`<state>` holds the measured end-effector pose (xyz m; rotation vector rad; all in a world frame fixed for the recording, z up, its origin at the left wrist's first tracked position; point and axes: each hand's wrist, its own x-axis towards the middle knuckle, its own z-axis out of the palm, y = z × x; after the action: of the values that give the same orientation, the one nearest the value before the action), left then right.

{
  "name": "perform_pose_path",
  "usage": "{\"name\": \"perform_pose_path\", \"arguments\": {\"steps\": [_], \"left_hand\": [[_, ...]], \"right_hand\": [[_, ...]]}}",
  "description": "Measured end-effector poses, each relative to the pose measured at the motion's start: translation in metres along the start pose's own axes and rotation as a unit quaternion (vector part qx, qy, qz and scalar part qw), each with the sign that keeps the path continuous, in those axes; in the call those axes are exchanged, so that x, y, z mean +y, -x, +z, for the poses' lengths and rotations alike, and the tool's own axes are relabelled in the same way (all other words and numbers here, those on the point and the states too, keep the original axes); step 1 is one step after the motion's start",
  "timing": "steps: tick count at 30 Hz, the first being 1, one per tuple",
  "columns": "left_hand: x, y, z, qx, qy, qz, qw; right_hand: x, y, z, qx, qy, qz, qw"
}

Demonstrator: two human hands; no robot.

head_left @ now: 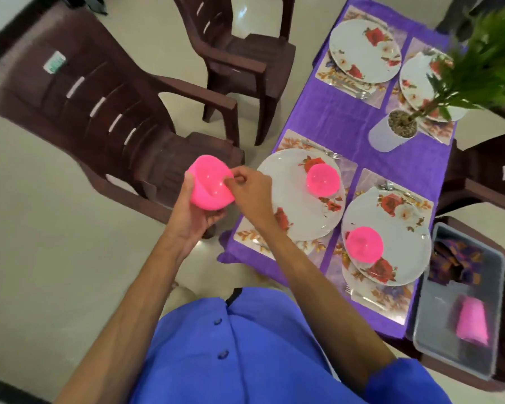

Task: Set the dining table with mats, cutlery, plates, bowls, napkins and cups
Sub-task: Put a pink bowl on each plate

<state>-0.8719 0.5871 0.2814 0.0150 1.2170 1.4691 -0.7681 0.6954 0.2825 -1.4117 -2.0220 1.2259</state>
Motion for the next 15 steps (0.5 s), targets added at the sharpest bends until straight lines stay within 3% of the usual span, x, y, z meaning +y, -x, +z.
{"name": "perform_pose_path", "arguments": {"steps": [4,8,15], "left_hand": [[0.061,0.009,-0.056,0.033,-0.01,-0.004,0.999],[0.125,0.013,-0.135,0.078,0.006,0.0,0.997],[0.215,-0.027,-0.191,0.043,-0.024,0.009,0.999]], "right_hand": [[-0.06,-0.001,0.056,0.078,-0.007,0.007,0.997],[-0.111,0.002,0.109,0.128,-0.121,0.089,0.98],[-0.147,-0.028,0.146,0.205,-0.249,0.191,0.927]]}}
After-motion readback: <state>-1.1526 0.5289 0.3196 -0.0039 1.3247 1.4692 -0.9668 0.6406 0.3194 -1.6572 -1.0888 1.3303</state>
